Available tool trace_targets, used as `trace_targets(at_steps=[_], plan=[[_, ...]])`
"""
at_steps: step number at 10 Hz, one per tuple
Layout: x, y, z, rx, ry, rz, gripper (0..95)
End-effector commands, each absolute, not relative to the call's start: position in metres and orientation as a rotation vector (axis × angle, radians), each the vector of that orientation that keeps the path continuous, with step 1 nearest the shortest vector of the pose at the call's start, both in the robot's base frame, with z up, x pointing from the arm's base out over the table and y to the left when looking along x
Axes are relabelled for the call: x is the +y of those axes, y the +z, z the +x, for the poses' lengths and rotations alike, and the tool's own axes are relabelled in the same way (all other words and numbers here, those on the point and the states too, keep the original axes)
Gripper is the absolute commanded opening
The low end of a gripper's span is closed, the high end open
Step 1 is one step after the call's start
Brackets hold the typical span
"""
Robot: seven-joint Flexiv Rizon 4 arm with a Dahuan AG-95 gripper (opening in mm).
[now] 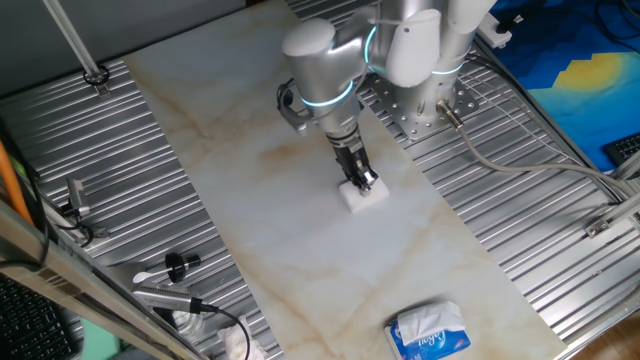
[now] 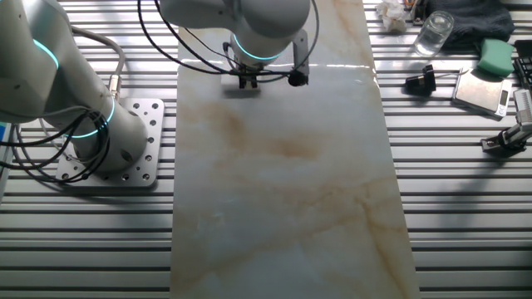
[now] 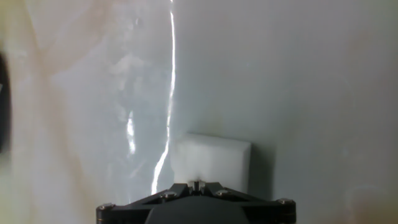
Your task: Clean the tabletop with a sponge
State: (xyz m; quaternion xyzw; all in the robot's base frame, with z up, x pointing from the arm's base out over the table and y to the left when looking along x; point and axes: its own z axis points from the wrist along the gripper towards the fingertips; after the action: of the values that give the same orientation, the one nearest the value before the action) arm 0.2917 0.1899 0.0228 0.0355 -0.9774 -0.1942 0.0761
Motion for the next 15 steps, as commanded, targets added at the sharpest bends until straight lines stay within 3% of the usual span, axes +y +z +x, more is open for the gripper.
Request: trace_targets(at_steps=[1,7,15], plan=[[0.2,0.019,0.288,-2.942,-0.593,0.085,0.0],[0.217,0.021,0.275,-2.961,-0.574,0.089,0.0],[0.187,0.021,0.296,-2.95,-0.506,0.252,0.0]])
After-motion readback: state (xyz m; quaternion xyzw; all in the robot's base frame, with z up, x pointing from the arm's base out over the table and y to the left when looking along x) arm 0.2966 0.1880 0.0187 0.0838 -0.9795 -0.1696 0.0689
